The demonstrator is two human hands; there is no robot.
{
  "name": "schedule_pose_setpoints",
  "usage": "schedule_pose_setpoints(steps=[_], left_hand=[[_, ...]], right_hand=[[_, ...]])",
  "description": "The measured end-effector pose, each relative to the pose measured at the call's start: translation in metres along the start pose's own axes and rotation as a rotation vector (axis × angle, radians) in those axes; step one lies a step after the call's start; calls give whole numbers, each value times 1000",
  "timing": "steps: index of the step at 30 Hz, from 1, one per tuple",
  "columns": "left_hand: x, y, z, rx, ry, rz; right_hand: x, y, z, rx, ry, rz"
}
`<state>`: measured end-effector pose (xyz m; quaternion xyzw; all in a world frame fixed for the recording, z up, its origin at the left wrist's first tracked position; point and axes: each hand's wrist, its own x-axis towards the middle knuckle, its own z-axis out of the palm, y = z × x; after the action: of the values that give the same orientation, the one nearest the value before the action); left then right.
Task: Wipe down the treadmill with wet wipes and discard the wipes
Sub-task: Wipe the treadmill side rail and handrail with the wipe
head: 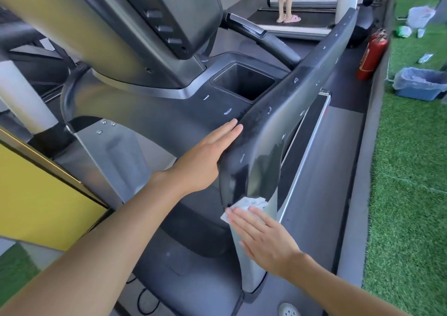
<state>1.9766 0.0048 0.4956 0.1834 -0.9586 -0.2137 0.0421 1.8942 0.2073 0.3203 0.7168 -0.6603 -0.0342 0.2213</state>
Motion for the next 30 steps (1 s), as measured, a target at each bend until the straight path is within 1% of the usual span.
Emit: schedule_pose_setpoints(steps=[2, 3, 6, 8, 10, 13, 14, 16, 17, 19, 21, 22, 25, 27, 28, 29, 30], left_hand=[[-1, 2, 0, -4, 3, -5], [-1, 3, 0, 0, 4, -4], [0, 2, -2, 9, 6, 13], [-1, 2, -4, 10, 8, 23], [-2, 3, -5, 51, 14, 32], [-3, 5, 0, 162, 56, 45], [-4, 4, 3, 188, 70, 44], [-6, 2, 7, 222, 86, 47], [-7, 1, 7, 235, 89, 49], [-7, -1, 3, 245, 92, 48], [-8, -4, -1, 235, 102, 33], [-9, -5, -1, 230, 110, 22], [-14, -9, 1, 207, 132, 3], [-15, -9, 1, 184, 142, 0], [-14, -10, 1, 171, 148, -3], [-14, -10, 0, 158, 148, -7], [-12, -11, -1, 142, 146, -10]], right_hand=[[3, 13, -5, -65, 10, -50], [11, 21, -10, -77, 42, -38], [38, 36, -33, -53, 156, 87], [46, 35, -39, -40, 166, 118], [39, 29, -35, -73, 119, 54], [21, 24, -26, -196, -19, -164], [19, 26, -26, -261, -42, -234], [25, 34, -30, -371, -28, -334], [33, 40, -34, -391, 7, -351], [50, 49, -41, -336, 102, -252], [58, 49, -44, -275, 122, -160], [54, 46, -43, -280, 98, -166], [29, 31, -34, -402, -8, -376], [26, 39, -35, -452, -12, -457], [33, 48, -39, -445, -1, -450], [44, 56, -45, -407, 37, -381], [55, 66, -53, -344, 79, -266]])
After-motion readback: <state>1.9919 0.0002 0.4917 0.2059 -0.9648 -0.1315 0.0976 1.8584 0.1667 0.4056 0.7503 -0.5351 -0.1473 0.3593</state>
